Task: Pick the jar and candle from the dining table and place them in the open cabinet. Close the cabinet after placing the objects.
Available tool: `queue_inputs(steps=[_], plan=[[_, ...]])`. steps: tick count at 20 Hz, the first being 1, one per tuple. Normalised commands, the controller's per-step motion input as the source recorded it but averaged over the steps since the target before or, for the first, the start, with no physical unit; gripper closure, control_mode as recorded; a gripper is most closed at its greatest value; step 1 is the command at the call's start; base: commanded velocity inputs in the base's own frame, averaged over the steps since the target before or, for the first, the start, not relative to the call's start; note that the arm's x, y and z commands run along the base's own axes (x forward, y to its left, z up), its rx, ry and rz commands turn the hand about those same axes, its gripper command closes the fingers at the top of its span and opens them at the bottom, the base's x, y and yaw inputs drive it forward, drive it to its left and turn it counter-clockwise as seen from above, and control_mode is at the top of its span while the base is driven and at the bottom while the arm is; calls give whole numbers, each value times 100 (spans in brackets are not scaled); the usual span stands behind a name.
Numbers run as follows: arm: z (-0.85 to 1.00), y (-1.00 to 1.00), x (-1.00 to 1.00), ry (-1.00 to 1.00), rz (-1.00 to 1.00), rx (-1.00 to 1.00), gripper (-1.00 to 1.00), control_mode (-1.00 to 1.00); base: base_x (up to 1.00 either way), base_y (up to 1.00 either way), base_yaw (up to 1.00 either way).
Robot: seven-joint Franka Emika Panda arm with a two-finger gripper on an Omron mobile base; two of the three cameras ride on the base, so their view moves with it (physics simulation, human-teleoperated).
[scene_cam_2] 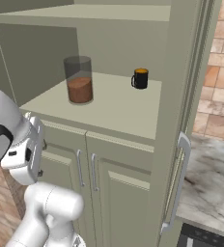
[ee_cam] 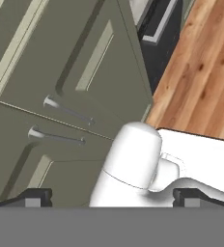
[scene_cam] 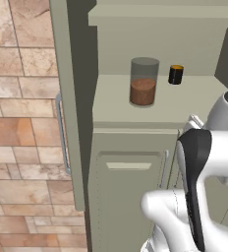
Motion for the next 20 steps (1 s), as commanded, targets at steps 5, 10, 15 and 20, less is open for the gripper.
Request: queue_inputs(steps=[5, 10, 15, 20], plan=[[-40, 0, 0, 1, 3, 0, -100, -100, 0, 0, 0], [-6, 0, 0, -1, 0, 0, -100, -100, 0, 0, 0], [0, 0, 0, -1, 0, 0, -100, -100, 0, 0, 0], [0, 0, 0, -1, 0, -1, -100, -100, 0, 0, 0]])
